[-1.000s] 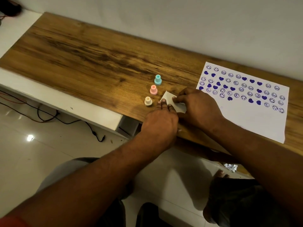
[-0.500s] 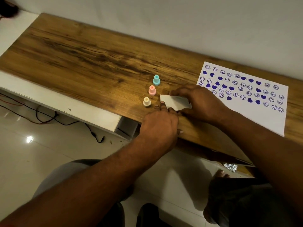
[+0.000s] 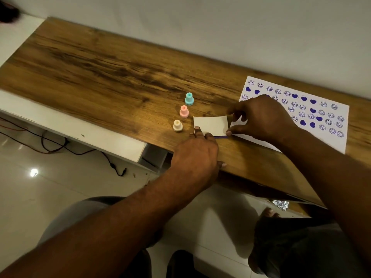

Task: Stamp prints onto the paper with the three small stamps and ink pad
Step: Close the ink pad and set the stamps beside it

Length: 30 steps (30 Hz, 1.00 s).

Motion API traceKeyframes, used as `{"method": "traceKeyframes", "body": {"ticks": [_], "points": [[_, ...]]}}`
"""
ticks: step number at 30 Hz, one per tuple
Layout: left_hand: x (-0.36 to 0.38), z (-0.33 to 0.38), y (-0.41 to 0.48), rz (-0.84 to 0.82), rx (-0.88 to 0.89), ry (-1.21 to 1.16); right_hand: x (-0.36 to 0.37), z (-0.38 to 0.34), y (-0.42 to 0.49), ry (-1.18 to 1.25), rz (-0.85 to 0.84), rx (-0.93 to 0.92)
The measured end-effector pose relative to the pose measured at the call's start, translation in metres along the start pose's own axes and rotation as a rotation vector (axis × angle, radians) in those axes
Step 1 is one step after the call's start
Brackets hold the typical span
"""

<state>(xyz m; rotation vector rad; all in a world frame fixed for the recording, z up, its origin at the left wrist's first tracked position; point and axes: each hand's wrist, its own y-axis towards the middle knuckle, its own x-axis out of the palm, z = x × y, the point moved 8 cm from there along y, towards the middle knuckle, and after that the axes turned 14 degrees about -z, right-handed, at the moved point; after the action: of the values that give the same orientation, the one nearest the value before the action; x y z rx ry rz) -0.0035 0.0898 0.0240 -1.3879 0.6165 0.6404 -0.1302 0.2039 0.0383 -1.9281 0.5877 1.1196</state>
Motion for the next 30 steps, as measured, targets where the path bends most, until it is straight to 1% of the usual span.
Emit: {"method": "traceKeyframes", "body": {"ticks": [3,6,9,14,20,25,30], "points": [[0.000,0.002,-0.001,-0.005,0.014,-0.021,0.003,-0.007,0.001,0.024,-0.026,-0.025],[-0.002,0.002,-0.002,0.023,0.029,-0.040,0.002,-0.012,0.002,0.045,0.008,-0.066],[0.000,0.006,-0.004,0.033,0.052,-0.059,0.001,-0.018,0.004,0.025,0.048,-0.086],[0.002,0.010,-0.003,0.016,0.103,-0.079,-0.001,-0.037,-0.004,-0.038,0.055,-0.124],[0.001,0.015,-0.006,0.051,0.182,-0.109,0.002,-0.042,-0.006,-0.011,0.047,0.012],[0.004,0.017,-0.011,0.040,0.234,-0.158,0.008,-0.047,-0.007,-0.050,-0.010,0.041],[-0.002,0.017,-0.014,0.082,0.255,-0.169,0.012,-0.057,-0.006,-0.119,-0.004,0.051]]}}
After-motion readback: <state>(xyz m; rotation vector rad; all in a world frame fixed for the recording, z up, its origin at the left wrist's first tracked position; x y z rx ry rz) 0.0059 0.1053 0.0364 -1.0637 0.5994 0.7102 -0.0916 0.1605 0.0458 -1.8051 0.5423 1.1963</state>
